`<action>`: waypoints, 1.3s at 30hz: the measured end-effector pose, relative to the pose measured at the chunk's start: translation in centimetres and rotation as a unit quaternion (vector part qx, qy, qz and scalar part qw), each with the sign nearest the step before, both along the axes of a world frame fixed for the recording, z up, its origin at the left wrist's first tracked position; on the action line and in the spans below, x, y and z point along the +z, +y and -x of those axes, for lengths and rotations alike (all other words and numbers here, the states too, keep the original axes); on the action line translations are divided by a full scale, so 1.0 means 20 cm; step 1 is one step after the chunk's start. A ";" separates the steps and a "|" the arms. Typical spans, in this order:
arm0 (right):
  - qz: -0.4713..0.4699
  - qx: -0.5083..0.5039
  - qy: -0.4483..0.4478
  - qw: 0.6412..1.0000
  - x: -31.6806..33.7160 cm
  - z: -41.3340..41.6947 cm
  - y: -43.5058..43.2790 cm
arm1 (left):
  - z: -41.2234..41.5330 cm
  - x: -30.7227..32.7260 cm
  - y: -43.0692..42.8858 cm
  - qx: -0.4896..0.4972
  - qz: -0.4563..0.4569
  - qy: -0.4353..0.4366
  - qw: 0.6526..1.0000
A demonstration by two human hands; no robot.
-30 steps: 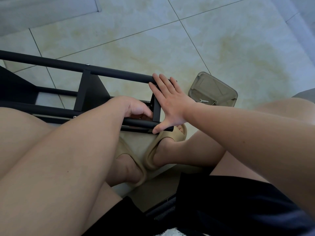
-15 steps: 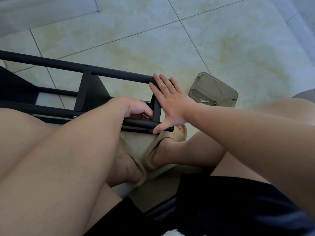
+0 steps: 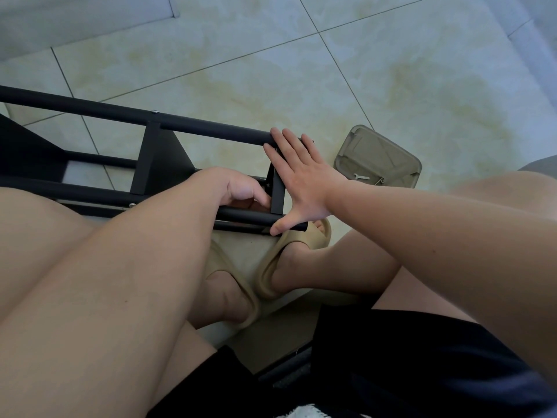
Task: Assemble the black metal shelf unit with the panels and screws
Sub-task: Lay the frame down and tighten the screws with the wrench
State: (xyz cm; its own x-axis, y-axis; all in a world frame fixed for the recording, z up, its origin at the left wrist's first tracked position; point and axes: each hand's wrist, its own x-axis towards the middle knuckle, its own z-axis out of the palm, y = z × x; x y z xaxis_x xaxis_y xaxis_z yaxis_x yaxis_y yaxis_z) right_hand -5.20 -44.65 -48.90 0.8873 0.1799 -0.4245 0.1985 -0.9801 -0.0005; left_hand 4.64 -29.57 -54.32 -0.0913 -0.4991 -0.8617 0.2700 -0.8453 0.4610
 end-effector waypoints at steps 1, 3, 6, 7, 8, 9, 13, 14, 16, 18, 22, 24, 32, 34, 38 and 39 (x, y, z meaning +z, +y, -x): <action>0.000 0.000 0.000 1.000 0.00 0.00 0.00 | 0.00 0.00 0.00 0.001 0.004 0.005 1.000; 0.001 0.000 0.000 1.000 0.00 0.00 0.00 | -0.01 -0.01 0.00 0.004 0.014 0.009 1.000; -0.001 0.000 -0.001 1.000 0.00 0.00 0.00 | -0.01 -0.01 0.01 0.003 0.021 0.022 1.000; -0.003 0.000 -0.001 1.000 0.00 0.00 0.00 | -0.01 -0.01 0.01 0.001 0.020 0.023 1.000; -0.004 0.000 -0.001 1.000 0.00 0.00 0.00 | -0.01 -0.01 0.01 0.001 0.018 0.018 1.000; -0.004 0.001 -0.002 1.000 0.00 0.00 -0.01 | -0.01 -0.01 0.00 0.007 0.014 0.008 1.000; -0.001 0.002 -0.003 1.000 0.00 0.00 -0.01 | 0.00 0.00 0.00 0.005 -0.013 -0.016 1.000; -0.001 0.001 -0.002 1.000 0.00 0.00 -0.01 | 0.00 0.00 -0.01 -0.015 -0.015 -0.023 1.000; -0.002 0.000 -0.001 1.000 0.00 0.00 -0.01 | 0.00 0.01 -0.01 -0.036 -0.013 -0.042 0.998; -0.003 0.000 -0.001 1.000 0.00 0.00 -0.01 | 0.01 0.02 -0.02 -0.035 -0.013 -0.039 0.999; -0.005 0.001 0.000 1.000 0.01 0.00 0.00 | 0.01 0.03 -0.02 -0.025 -0.014 -0.028 0.999; -0.005 0.000 0.001 1.000 0.01 0.00 0.00 | 0.01 0.04 -0.01 -0.019 -0.012 -0.019 1.000; -0.010 -0.003 0.003 1.000 0.00 0.00 -0.01 | 0.01 0.04 -0.01 0.002 0.005 -0.006 1.000; -0.010 -0.002 0.002 1.000 -0.01 0.00 -0.01 | 0.01 0.03 -0.01 0.002 0.010 -0.001 1.000; -0.013 0.001 0.001 1.000 -0.01 -0.01 -0.02 | 0.00 0.03 -0.01 0.005 0.016 -0.001 1.000; -0.013 0.001 0.003 1.000 -0.01 -0.01 -0.02 | 0.00 0.04 -0.01 0.005 0.020 0.000 1.000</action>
